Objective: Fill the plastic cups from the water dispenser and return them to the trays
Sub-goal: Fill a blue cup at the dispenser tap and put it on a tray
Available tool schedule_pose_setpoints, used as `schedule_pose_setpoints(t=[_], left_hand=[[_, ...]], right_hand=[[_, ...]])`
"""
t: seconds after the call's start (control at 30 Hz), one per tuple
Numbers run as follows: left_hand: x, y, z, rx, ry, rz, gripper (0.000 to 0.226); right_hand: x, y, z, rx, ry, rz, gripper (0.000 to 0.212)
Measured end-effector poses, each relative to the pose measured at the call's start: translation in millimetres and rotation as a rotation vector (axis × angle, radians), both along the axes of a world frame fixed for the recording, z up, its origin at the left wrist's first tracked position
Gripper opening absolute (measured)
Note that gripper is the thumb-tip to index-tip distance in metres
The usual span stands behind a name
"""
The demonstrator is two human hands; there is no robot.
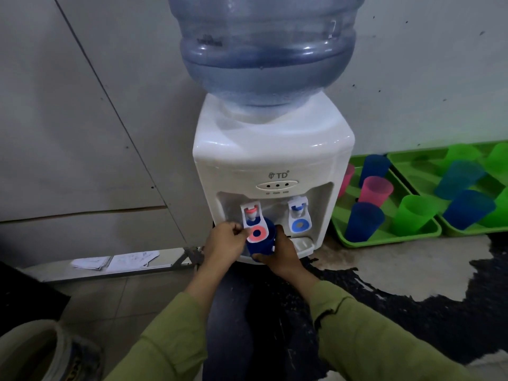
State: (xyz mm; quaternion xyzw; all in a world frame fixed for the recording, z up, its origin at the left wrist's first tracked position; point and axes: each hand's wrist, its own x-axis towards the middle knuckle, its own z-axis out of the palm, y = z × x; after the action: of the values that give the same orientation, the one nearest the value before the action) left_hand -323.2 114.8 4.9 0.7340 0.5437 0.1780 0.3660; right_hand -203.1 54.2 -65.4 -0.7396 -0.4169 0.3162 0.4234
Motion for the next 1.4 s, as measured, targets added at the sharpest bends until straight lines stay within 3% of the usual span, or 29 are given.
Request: schedule_pose_setpoints(t=[0.2,0.47,0.63,0.83,1.13,1.4], left_hand=[[2,5,-5,0.090,0.047,0.018,0.019],[-9,-18,-14,0.108,-0.227,0.149,0.004],[-8,-39,-18,0.088,-0.228,0.198,0.005],[9,-77,-28,0.077,-0.219,0.217,0.005],[84,-149,-40,0.075,-0.247,0.221,0.006],[198,-198,-20,0.075,-0.309,0.090,0.008]], right_hand=[[0,-2,7,-0.010,-0.014,0.029,0.071],[11,-20,13,-0.090,-0.023,0.050,0.061],[23,-37,14,-0.109,-0.042,0.101,0.069],[45,-66,7,-0.084,-0.021,0.123,0.060],[129,-146,13,0.017,0.013,0.100,0.066],[242,-215,61,0.123,-0.016,0.006,0.074]])
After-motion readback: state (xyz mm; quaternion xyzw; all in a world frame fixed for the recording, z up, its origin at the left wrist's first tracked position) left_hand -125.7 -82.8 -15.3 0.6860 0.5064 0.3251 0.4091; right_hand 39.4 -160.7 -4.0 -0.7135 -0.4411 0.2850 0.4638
